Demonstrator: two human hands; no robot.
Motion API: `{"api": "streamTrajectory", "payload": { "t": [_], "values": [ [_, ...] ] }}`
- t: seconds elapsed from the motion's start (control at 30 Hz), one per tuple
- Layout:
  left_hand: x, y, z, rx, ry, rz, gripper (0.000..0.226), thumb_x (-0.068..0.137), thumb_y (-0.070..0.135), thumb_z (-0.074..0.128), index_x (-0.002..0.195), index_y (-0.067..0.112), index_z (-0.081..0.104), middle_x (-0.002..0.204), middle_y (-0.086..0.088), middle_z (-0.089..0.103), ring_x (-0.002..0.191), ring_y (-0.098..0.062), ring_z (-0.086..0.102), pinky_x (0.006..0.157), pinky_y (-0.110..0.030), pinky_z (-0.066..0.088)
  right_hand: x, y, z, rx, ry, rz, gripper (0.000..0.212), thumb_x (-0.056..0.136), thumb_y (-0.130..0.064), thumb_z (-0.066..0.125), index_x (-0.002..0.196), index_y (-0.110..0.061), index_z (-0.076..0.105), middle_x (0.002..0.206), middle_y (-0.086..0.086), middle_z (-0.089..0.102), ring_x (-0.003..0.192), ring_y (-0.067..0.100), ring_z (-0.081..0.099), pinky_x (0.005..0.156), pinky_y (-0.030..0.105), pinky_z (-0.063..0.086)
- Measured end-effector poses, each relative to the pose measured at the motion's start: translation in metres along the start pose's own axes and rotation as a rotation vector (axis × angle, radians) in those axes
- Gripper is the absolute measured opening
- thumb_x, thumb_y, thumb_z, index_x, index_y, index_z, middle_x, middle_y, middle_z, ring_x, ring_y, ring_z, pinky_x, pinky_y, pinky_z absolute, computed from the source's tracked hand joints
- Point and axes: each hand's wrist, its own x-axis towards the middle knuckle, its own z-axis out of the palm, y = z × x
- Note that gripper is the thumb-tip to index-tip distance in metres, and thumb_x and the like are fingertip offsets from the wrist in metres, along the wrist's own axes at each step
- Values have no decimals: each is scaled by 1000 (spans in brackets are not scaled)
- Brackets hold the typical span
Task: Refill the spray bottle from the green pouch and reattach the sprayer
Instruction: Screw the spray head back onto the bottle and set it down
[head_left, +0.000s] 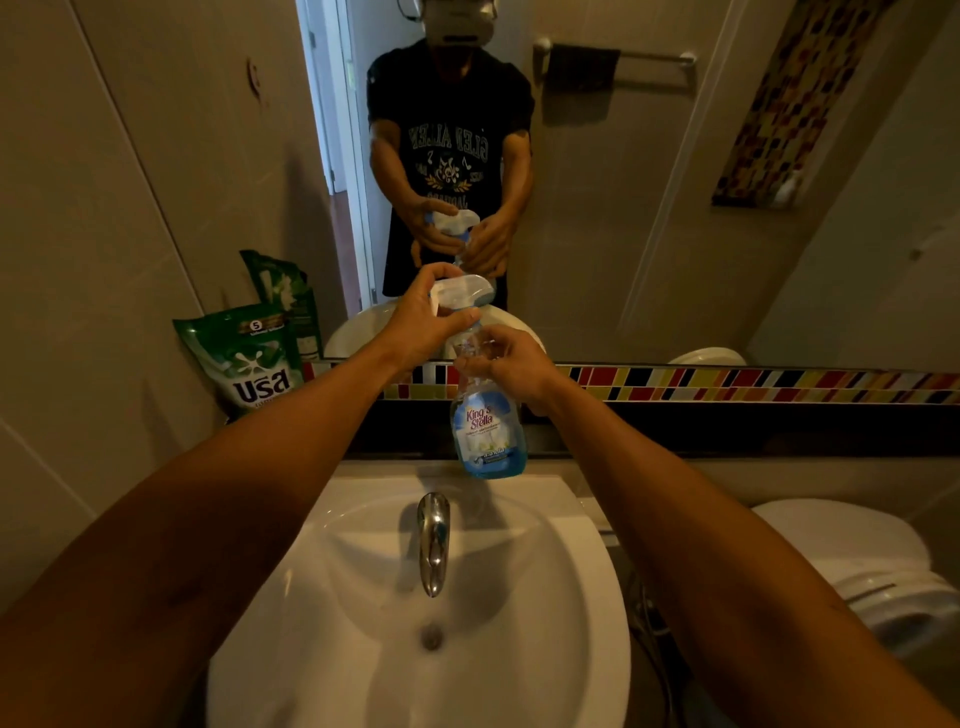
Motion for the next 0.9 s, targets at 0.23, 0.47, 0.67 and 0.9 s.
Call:
{"api": "streamTrajectory", "payload": {
  "t": [0.23,0.47,0.67,0.9],
  "values": [
    [3,-3,-4,41,20,33,56,79,13,82,127,18,52,125,-7,58,111,-24,61,83,-31,59,-2,0,-1,19,-20,-24,29,88,-10,79,114,-14,66,94,0,72,74,7,74,61,16,56],
    [6,-1,-10,13,-68,1,56,78,18,83,127,26,55,121,-6,60,106,-23,65,75,-25,57,-4,0,-6,129,-103,29,29,88,-9,78,115,-13,68,99,6,76,91,23,75,76,32,62],
    [2,5,-10,-56,-143,-6,49,80,14,81,123,26,58,116,-4,65,102,-18,68,77,-29,58,-8,5,-11,231,-176,100,26,88,-9,77,111,-20,71,96,3,79,91,22,77,72,30,62],
    [-2,9,-3,100,-127,-6,57,84,16,78,134,17,49,124,-8,58,109,-21,62,76,-22,57,-6,6,-13,159,-132,106,27,89,-8,76,114,-15,70,101,9,77,95,27,74,82,38,62]
  ]
}}
